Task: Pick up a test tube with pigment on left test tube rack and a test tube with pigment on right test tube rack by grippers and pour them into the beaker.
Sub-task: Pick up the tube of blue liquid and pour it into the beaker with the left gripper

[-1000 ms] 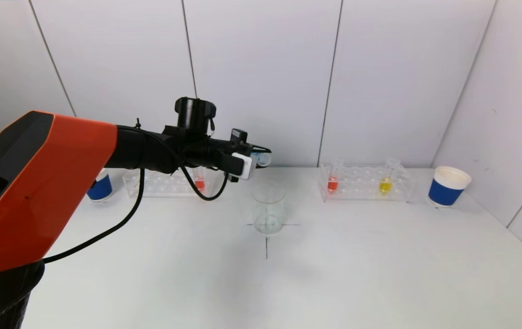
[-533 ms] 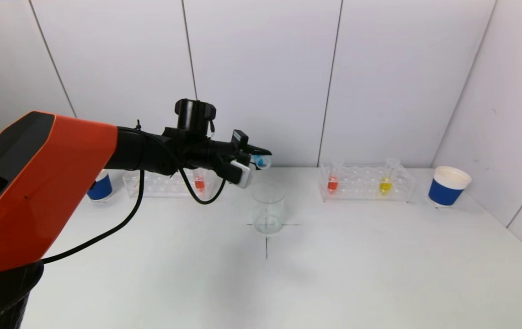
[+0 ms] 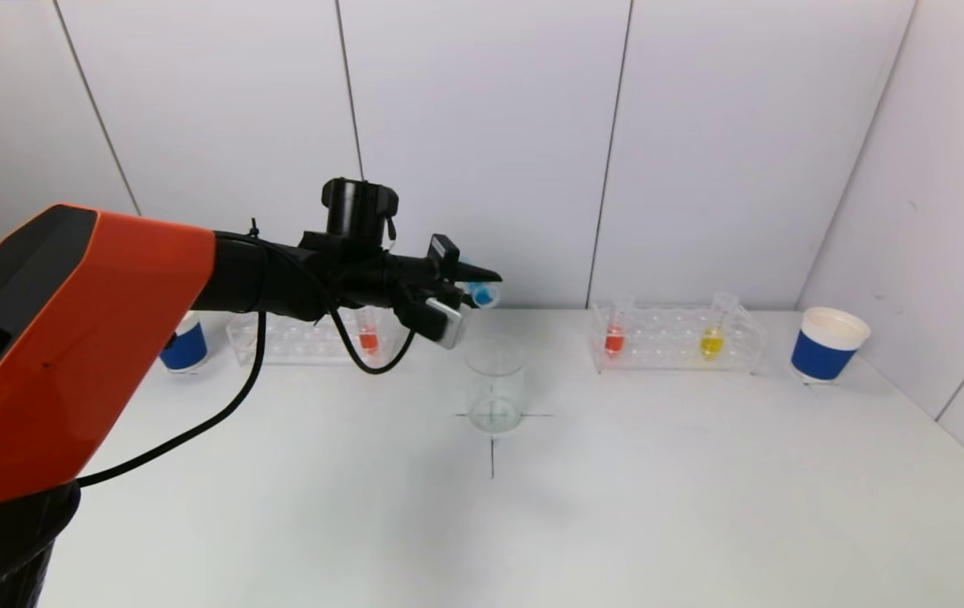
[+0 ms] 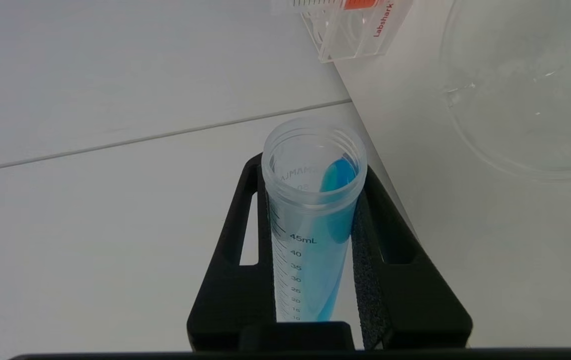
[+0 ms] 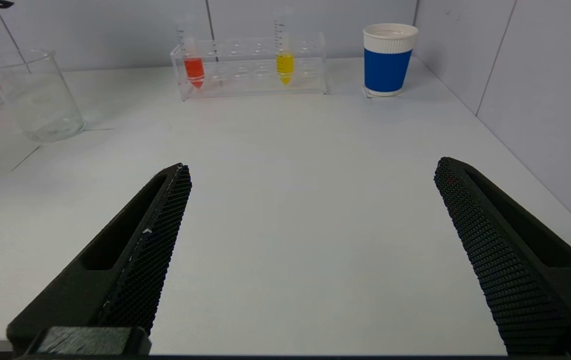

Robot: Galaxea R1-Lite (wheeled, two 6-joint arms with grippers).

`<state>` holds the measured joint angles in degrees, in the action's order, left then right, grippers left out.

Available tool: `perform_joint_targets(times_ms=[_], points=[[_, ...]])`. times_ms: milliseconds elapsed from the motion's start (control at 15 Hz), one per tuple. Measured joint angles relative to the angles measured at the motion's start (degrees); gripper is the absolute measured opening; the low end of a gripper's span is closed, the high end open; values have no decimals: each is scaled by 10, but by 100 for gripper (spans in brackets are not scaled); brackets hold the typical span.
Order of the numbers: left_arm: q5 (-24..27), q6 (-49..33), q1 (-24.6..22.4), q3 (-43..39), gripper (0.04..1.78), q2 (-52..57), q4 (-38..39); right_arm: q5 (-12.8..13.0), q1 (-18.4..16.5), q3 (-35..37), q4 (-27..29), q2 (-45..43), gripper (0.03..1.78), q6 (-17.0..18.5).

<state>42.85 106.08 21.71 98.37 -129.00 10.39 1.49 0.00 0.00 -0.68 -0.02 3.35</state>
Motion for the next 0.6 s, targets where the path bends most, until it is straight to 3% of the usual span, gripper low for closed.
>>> perform_joint_targets(times_ms=[600], points=[[-9, 32, 2, 23, 45, -16, 25, 0, 0, 0, 0, 0, 177, 0]])
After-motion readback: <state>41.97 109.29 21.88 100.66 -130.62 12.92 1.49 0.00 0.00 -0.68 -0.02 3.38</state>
